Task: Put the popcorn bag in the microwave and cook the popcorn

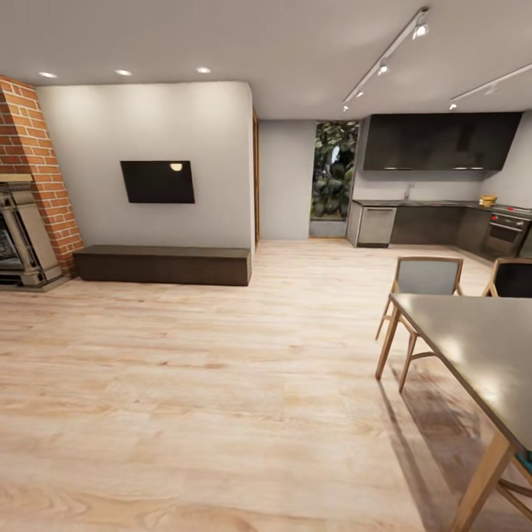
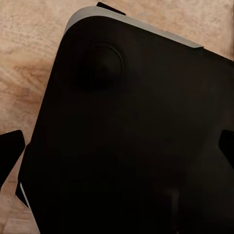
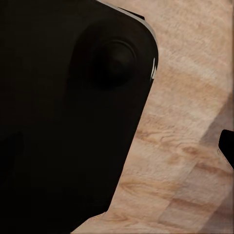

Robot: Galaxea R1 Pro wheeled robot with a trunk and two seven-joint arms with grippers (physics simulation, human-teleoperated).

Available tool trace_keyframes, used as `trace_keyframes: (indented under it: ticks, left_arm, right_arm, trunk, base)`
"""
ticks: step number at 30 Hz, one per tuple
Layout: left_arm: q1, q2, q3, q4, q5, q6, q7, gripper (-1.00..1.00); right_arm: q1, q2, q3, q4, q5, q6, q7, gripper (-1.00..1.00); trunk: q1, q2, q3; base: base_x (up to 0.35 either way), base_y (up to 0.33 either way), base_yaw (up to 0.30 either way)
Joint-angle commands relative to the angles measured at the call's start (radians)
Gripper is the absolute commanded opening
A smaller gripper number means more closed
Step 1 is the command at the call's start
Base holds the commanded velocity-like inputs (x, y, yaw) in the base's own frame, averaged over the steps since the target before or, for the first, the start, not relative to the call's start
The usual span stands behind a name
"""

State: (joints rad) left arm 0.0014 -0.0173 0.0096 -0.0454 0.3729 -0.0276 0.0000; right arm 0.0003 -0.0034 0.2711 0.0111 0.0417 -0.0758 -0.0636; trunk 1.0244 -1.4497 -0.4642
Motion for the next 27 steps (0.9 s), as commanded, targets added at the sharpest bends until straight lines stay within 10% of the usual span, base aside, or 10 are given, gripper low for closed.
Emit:
trace_keyframes:
  ticks: [1, 27]
  left_arm:
    - [0.000, 0.000, 0.001, -0.001, 0.004, -0.002, 0.000, 1.00]
    - [0.000, -0.001, 0.004, -0.001, 0.004, -0.017, 0.008, 1.00]
  right_arm:
    - [0.000, 0.001, 0.003, 0.001, 0.005, -0.004, -0.004, 1.00]
    - [0.000, 0.002, 0.001, 0.001, 0.006, -0.004, -0.004, 1.00]
  trunk:
    - [0.001, 0.000, -0.001]
    - [0.001, 0.000, -0.001]
  base:
    - [0.325, 0.000, 0.000]
    - [0.325, 0.000, 0.000]
